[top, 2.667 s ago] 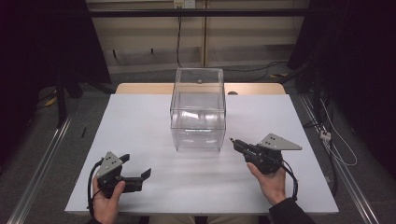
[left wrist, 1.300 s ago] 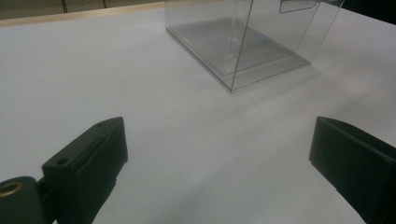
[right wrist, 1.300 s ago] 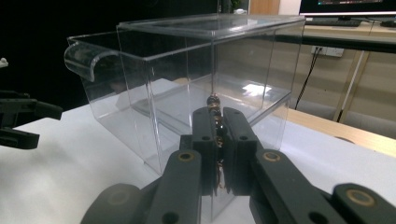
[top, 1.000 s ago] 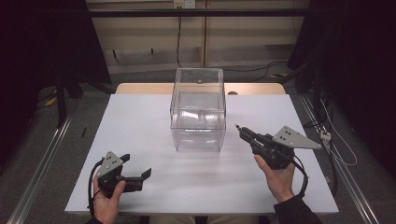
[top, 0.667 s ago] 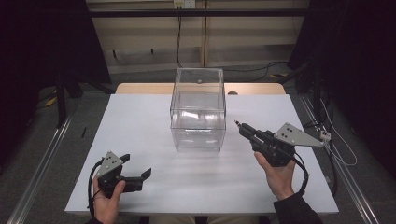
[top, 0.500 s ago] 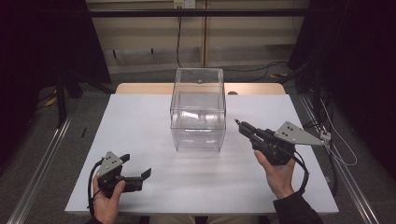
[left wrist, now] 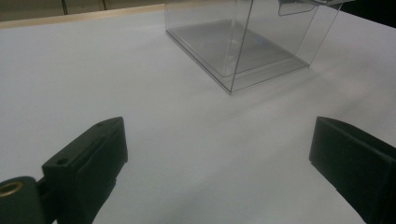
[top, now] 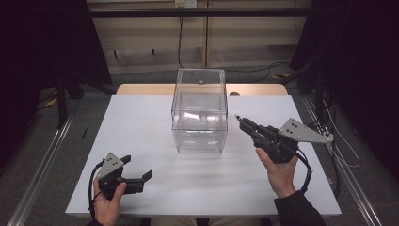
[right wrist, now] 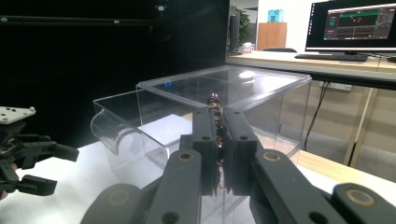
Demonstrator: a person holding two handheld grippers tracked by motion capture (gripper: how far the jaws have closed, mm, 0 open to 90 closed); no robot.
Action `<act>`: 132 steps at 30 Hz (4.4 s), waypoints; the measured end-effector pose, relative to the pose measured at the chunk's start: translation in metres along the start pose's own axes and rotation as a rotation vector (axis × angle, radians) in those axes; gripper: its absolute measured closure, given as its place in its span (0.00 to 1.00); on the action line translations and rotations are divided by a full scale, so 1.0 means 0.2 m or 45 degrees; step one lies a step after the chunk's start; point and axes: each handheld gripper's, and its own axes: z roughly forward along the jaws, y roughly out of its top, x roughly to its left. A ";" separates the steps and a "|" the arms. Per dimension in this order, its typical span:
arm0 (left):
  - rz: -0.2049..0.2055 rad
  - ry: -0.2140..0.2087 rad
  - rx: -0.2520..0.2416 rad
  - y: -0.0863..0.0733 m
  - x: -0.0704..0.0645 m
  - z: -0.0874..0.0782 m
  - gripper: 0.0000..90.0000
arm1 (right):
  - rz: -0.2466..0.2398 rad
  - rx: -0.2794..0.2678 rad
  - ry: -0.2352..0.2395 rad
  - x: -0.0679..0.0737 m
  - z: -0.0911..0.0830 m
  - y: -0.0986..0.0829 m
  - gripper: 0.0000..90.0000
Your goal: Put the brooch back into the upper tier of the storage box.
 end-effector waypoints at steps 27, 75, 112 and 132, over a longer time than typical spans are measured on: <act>-0.002 -0.002 0.003 0.00 0.00 0.00 0.05 | -0.020 -0.018 0.075 0.07 0.06 0.14 0.94; -0.010 -0.009 0.006 0.00 0.00 0.00 0.05 | -0.066 0.162 0.202 0.18 0.37 0.25 0.94; -0.012 0.000 0.001 0.00 0.01 0.00 0.05 | -0.060 0.238 0.185 0.19 0.43 0.20 0.94; -0.023 -0.003 0.001 0.00 0.01 0.00 0.05 | -0.014 0.175 0.121 0.15 0.38 0.21 0.59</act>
